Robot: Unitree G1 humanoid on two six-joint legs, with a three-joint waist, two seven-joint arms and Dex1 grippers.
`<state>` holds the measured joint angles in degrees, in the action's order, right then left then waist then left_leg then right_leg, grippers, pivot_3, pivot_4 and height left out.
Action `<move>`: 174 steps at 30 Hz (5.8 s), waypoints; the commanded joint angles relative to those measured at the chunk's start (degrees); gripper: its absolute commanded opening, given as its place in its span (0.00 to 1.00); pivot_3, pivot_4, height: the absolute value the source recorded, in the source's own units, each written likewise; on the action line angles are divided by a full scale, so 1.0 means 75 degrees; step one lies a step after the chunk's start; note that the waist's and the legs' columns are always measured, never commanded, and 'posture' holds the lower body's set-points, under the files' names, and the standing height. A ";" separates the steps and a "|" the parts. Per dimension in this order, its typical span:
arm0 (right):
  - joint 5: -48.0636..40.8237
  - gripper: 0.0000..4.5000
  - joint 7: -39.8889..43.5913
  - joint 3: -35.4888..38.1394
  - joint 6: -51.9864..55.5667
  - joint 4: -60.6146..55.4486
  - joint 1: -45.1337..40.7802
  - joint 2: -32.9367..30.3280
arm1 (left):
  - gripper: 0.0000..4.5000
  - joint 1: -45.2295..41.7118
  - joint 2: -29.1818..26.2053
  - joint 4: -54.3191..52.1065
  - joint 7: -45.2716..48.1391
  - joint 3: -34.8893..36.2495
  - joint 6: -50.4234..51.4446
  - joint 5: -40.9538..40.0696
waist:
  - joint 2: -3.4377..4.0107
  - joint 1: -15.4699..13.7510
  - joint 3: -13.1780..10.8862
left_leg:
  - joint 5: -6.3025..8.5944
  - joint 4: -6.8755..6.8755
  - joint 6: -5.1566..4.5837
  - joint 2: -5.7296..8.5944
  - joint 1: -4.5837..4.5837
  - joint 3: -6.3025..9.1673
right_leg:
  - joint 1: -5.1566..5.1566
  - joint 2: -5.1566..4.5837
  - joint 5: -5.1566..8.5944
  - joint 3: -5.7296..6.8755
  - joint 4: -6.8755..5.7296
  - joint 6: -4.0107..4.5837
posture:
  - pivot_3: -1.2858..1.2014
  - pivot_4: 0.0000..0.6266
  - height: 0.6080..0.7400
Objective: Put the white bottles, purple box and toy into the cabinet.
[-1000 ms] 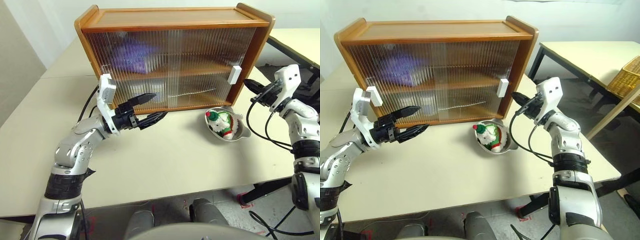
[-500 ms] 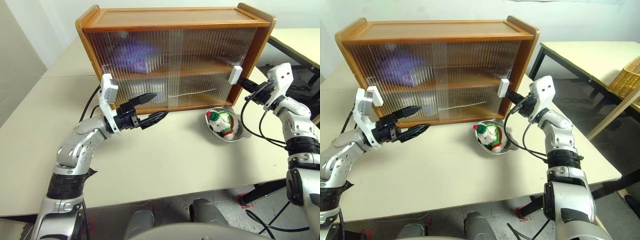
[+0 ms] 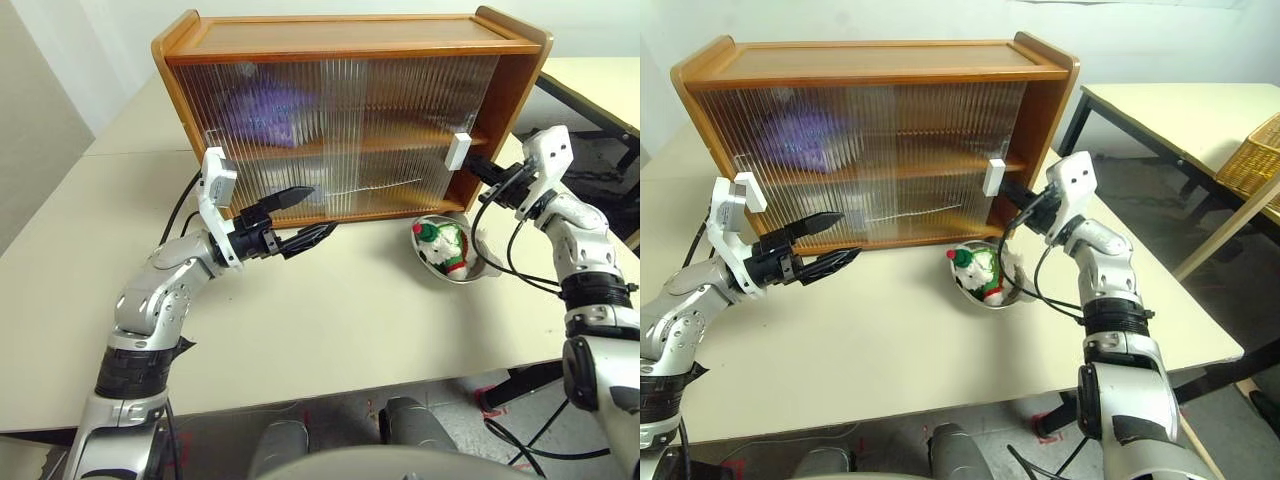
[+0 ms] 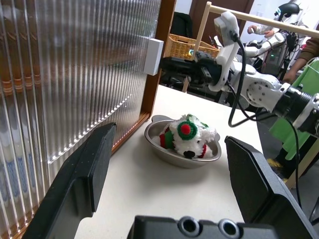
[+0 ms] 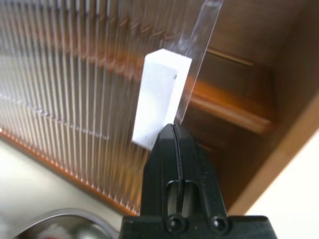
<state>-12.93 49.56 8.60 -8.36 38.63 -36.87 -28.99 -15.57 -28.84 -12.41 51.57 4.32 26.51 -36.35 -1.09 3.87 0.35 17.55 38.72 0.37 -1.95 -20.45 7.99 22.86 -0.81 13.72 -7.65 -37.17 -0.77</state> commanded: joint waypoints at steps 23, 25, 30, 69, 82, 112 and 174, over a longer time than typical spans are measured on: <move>-0.0153 0.01 0.0371 -0.0315 0.0586 -0.1249 0.0505 0.0286 | 1.00 0.0189 0.0073 -0.0159 -0.0059 -0.0053 -0.0041 0.0049 | 0.0001 -0.0068 0.0000 | -0.0001 0.0002 0.0001 0.0000 0.0004 0.0000 | -0.0001 0.0000 -0.0003 0.0001 -0.0001 0.0004 | 0.47 0.00 1.00; -0.0223 0.01 0.0375 -0.0191 0.0700 -0.1377 0.0621 0.0089 | 1.00 0.0191 0.0078 -0.0155 -0.0052 -0.0063 -0.0042 0.0049 | 0.0001 -0.0105 0.0000 | -0.0002 0.0004 0.0003 0.0000 0.0003 0.0000 | -0.0002 0.0000 -0.0003 0.0001 -0.0001 0.0005 | 0.47 0.00 1.00; -0.0342 0.01 0.0290 0.0028 0.0844 -0.1633 0.0845 -0.0323 | 1.00 0.0173 0.0066 -0.0102 -0.0004 -0.0060 -0.0046 0.0042 | 0.0001 -0.0111 0.0000 | -0.0002 0.0004 0.0005 0.0000 0.0000 -0.0002 | -0.0003 0.0000 -0.0003 0.0001 -0.0001 0.0005 | 0.46 0.00 1.00; -0.0085 0.01 0.0142 -0.0779 0.0872 -0.1459 -0.0155 0.1139 | 1.00 0.0262 0.0115 -0.0186 -0.0180 -0.0041 -0.0097 0.0066 | 0.0013 -0.0053 -0.0004 | -0.0005 0.0000 0.0000 -0.0003 0.0009 -0.0003 | 0.0000 0.0001 -0.0012 0.0002 -0.0004 0.0005 | 0.48 0.00 1.00; -0.0058 0.01 0.0114 -0.1005 0.0950 -0.1515 -0.0228 0.1573 | 1.00 0.0437 0.0118 -0.0375 -0.0295 -0.0031 -0.0090 0.0020 | 0.0013 -0.0087 -0.0004 | -0.0005 -0.0001 0.0001 -0.0003 0.0012 -0.0003 | 0.0003 0.0000 -0.0012 0.0001 -0.0004 0.0007 | 0.48 0.00 1.00; -0.0422 0.01 0.0579 -0.0354 0.1110 -0.1446 -0.0338 0.0178 | 1.00 0.0258 0.0261 -0.0142 -0.0183 -0.0243 -0.0186 0.0116 | 0.0013 -0.0155 -0.0005 | -0.0003 0.0001 0.0010 -0.0002 0.0004 -0.0003 | 0.0005 0.0000 -0.0006 0.0001 -0.0003 0.0024 | 0.46 0.00 1.00; -0.1084 1.00 0.2543 -0.0564 0.1190 -0.3360 0.3291 -0.1047 | 1.00 -0.0115 0.0185 0.0236 0.0051 -0.0291 -0.0197 0.0139 | 0.0013 0.0126 -0.0004 | 0.0005 0.0004 -0.0004 -0.0003 0.0001 -0.0028 | -0.0007 0.0000 0.0031 -0.0005 -0.0002 -0.0042 | 0.45 0.00 1.00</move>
<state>-21.85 68.60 5.26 1.03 12.95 -11.46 -36.98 -16.62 -27.16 -10.01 52.08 1.86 24.88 -35.49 -1.00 4.81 0.32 17.59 38.75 0.34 -1.97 -20.44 7.77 22.80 -0.81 13.95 -7.69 -37.19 -1.08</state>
